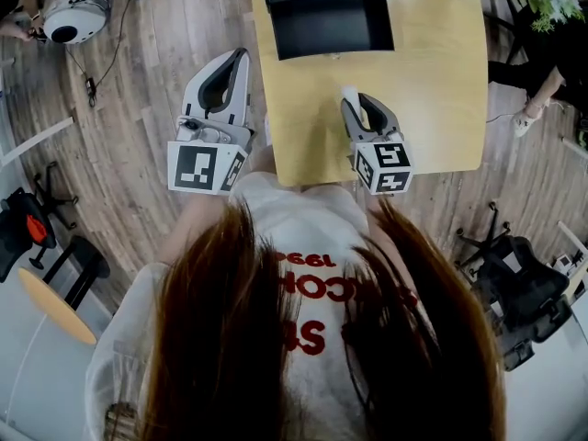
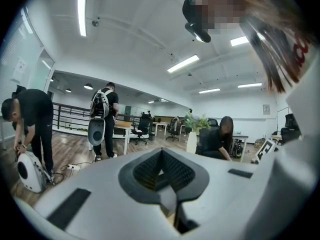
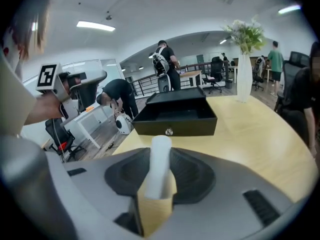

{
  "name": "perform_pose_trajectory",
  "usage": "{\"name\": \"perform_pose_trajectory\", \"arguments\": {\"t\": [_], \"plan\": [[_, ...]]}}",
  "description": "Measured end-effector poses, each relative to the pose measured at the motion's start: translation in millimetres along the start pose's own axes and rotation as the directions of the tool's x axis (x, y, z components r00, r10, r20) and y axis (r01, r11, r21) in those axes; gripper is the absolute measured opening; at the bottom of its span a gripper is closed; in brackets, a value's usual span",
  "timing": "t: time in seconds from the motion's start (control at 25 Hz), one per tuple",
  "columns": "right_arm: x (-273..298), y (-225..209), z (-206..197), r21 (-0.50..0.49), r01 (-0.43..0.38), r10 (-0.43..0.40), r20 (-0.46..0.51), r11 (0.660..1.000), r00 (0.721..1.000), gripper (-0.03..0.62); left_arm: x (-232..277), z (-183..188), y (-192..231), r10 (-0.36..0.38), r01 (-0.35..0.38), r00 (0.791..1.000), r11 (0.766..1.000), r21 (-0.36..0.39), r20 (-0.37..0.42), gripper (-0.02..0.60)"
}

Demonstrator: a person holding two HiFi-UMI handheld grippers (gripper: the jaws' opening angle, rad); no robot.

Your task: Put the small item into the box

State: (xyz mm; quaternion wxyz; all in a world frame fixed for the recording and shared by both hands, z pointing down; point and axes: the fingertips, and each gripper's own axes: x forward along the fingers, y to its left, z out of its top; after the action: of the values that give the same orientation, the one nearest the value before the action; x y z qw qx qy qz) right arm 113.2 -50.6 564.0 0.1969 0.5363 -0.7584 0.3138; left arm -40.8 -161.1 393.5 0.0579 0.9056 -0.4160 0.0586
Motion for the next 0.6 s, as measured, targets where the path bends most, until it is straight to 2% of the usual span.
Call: {"name": "perform_pose_trajectory", "arguments": {"t": [0.16, 0.28, 0.44, 0.6], "plan": [[-16.4, -4.3, 39.0, -0.006, 0.013, -0.012, 0.115, 1.000, 0.993, 0.127, 1.1, 10.3, 0.9, 0.008, -0.008, 1.000, 1.000, 0.010, 0.021, 0.008], [-27.2, -10.4, 74.8, -0.032, 0.034, -0.026, 0.219, 0.999, 0.975, 0.126, 4.2, 16.9, 5.3, 0.022, -0.023, 0.999, 1.000, 0.015, 0.043, 0.008], [-47.2, -14.4, 122.1, -0.063, 0.051, -0.026, 0.347, 0.997, 0.938, 0.125, 4.9, 29.7, 9.5, 0.038, -0.040, 0.996, 0.999, 0.026, 0.075, 0.008], [-75.5, -11.5, 169.2, -0.037, 0.010, 0.008, 0.478, 0.999, 0.878, 0.126, 2.7, 46.4, 12.4, 0.053, -0.058, 0.992, 0.998, 0.035, 0.113, 0.008]]}}
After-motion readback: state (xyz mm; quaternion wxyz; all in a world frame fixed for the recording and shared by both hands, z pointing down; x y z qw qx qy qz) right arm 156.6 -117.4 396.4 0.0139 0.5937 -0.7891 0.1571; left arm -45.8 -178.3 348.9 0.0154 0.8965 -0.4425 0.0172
